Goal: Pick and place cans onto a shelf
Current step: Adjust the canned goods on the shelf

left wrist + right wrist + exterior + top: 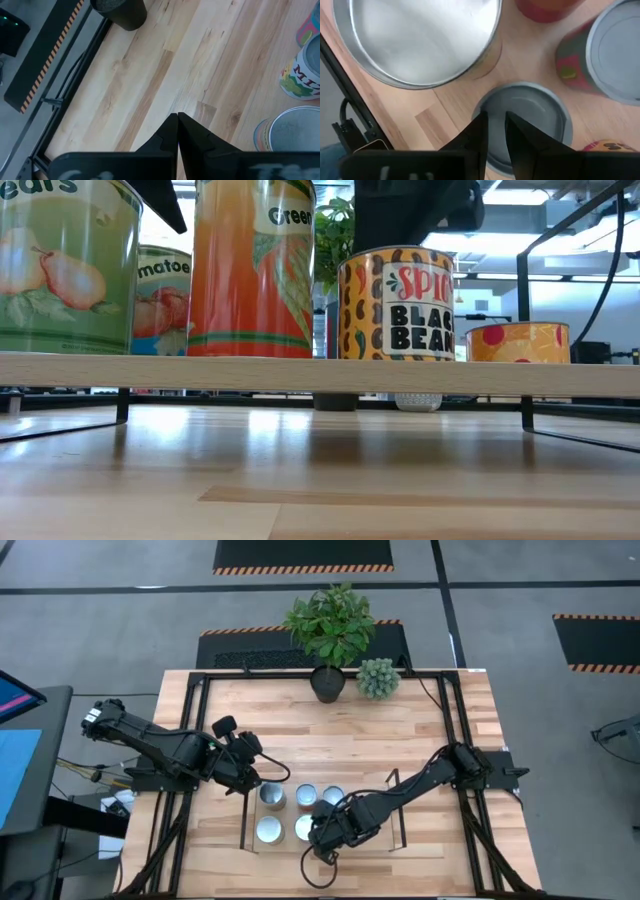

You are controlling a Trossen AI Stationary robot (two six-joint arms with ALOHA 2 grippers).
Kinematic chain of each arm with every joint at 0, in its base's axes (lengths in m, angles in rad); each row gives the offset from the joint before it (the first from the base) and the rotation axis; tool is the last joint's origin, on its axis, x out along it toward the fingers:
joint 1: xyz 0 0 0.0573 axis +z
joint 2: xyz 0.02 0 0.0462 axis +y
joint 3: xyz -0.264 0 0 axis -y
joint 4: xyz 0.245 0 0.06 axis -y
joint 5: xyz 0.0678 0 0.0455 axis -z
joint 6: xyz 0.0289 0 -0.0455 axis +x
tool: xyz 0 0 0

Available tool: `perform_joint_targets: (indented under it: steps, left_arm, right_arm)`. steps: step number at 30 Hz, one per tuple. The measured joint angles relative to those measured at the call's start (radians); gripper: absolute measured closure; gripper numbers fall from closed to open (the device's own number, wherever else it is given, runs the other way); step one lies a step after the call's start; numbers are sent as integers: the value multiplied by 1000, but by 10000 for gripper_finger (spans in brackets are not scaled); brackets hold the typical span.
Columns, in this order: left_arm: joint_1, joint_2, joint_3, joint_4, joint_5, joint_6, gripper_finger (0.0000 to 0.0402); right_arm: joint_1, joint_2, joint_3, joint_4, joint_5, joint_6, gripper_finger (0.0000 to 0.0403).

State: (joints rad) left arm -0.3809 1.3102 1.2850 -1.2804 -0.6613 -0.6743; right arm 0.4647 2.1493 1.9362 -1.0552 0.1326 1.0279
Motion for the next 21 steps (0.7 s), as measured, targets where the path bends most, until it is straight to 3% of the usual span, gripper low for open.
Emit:
perform_joint_targets:
  steps: [21]
  left_arm:
    - [0,0,0,0,14,0,401]
  right_arm:
    - [3,-22,0,14,0,-15,311]
